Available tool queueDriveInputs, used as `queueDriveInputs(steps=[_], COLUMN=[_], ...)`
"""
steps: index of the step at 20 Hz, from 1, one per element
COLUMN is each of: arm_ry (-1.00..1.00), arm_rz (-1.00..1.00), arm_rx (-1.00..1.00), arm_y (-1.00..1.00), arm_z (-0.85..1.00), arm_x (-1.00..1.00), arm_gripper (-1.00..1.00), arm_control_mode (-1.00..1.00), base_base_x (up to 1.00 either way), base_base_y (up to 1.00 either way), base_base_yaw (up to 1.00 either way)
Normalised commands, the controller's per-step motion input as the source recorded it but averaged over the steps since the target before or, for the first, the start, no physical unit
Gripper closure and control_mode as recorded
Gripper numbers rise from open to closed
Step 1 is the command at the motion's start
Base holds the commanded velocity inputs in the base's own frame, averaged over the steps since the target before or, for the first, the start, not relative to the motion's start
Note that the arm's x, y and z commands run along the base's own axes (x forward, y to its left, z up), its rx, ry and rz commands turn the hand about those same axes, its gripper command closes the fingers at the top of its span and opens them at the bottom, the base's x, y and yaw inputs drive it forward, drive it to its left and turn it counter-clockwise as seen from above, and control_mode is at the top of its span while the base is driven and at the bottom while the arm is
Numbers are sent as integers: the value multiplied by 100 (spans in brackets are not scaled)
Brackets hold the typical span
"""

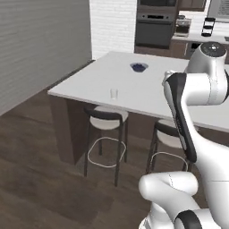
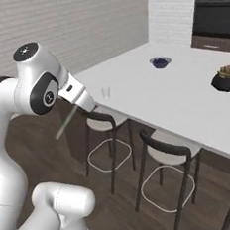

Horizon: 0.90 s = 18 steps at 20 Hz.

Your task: Take a straw from the drawer in front and place it inside the glass cup on the dining counter.

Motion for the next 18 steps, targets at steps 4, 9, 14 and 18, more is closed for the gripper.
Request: queueDriveInputs(steps=[4, 9, 14, 18], arm_ry=[0, 0, 0, 0], arm_rz=[0, 0, 0, 0], arm_rx=[0, 0, 0, 0], arm_y=[0, 0, 0, 0], arm_z=[0, 0, 0, 0], arm_x=[0, 0, 0, 0], arm_gripper=[100, 100, 100, 100], arm_control_mode=[100, 100, 100, 100], base_base_x=[73, 65, 85, 98], base_base_y=[76, 83, 51, 12], base_base_yaw=[-37, -36, -32, -27])
